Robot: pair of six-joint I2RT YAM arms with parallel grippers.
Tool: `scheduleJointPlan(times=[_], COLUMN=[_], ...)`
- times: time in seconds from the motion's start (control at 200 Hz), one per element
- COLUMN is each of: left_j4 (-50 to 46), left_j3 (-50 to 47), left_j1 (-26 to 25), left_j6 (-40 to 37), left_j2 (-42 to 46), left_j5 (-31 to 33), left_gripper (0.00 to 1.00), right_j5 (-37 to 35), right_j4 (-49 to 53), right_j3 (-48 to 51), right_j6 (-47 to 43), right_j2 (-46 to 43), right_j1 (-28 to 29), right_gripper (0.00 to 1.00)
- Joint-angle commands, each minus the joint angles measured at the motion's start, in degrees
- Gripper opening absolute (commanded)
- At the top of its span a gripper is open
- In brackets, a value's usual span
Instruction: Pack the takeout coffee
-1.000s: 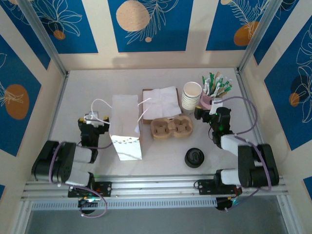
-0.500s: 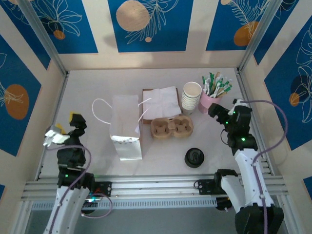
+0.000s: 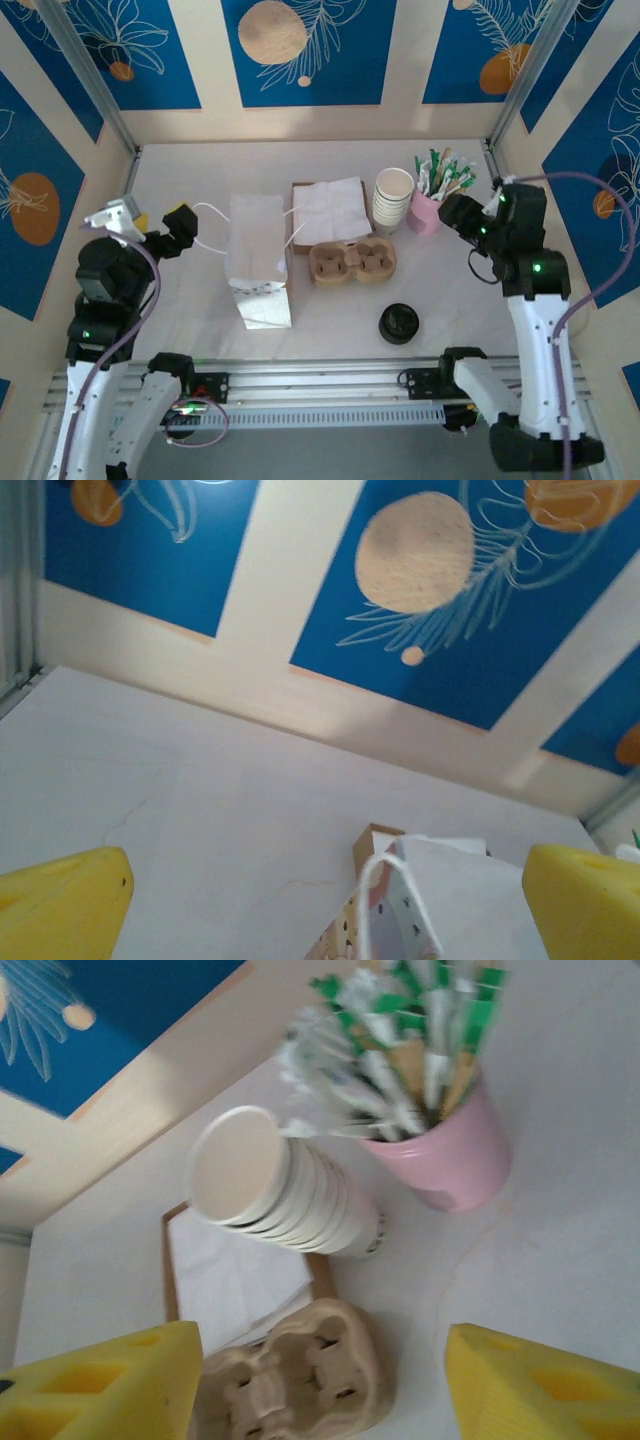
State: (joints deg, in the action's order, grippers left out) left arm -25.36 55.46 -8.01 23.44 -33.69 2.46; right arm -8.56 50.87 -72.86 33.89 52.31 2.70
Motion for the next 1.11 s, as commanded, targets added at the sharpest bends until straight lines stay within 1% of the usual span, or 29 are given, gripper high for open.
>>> scheduleJointPlan(times=[0.0, 0.06, 0.1, 0.145, 0.19, 0.23, 0.32, 0.395, 0.545, 0.725, 0.925, 1.101], left_j4=[-7.07, -6.89, -6.72, -5.93, -4.44, -3.15, -0.85, 1.36, -0.12, 1.04, 2.47, 2.58], left_j3=[1.43, -0.2, -1.26, -2.56, -4.07, -5.29, -7.91, -10.1, -9.95, -10.55, -11.08, -11.34], left_j1=[0.22, 0.19, 0.19, 0.19, 0.28, 0.38, 0.5, 0.71, 0.98, 1.41, 1.84, 2.12], left_j6=[-7.5, -7.3, -6.73, -6.46, -6.18, -5.91, -3.83, -2.72, -2.79, -2.58, -1.52, -1.13], left_j2=[-1.99, -2.56, -2.46, -1.82, -0.49, 1.0, 4.26, 5.89, 5.33, 5.17, 4.78, 4.69], left_j5=[-1.95, -1.32, -1.38, -1.73, -1.6, -1.54, -0.77, -2.53, -1.89, -3.94, -6.71, -6.07], left_gripper=[1.0, 1.0, 1.0, 1.0, 1.0, 1.0, 1.0, 1.0, 1.0, 1.0, 1.0, 1.0], right_j5=[-8.69, -10.7, -11.21, -10.88, -10.86, -11.03, -11.94, -13.27, -16.67, -17.77, -17.46, -19.71], right_j4=[8.28, 8.02, 8.02, 8.09, 8.49, 8.75, 8.92, 7.71, 3.65, 4.58, 5.01, 4.89], right_j3=[-6.19, -8.19, -9.6, -11.0, -12.49, -13.61, -15.86, -16.85, -17.12, -20.91, -23.21, -23.64], right_j6=[-0.57, 0.54, 2.24, 4.79, 8.21, 10.31, 15.02, 17.67, 18.09, 18.0, 17.32, 16.74], right_j2=[5.6, 9.01, 11.3, 13.91, 16.62, 18.43, 22.2, 24.52, 27.88, 33.43, 38.67, 41.32], right_j1=[8.55, 12.39, 13.62, 13.96, 14.0, 14.01, 14.18, 14.29, 14.29, 14.21, 14.19, 14.2], right_gripper=[0.65, 0.64, 0.64, 0.63, 0.56, 0.54, 0.52, 0.52, 0.52, 0.5, 0.49, 0.49])
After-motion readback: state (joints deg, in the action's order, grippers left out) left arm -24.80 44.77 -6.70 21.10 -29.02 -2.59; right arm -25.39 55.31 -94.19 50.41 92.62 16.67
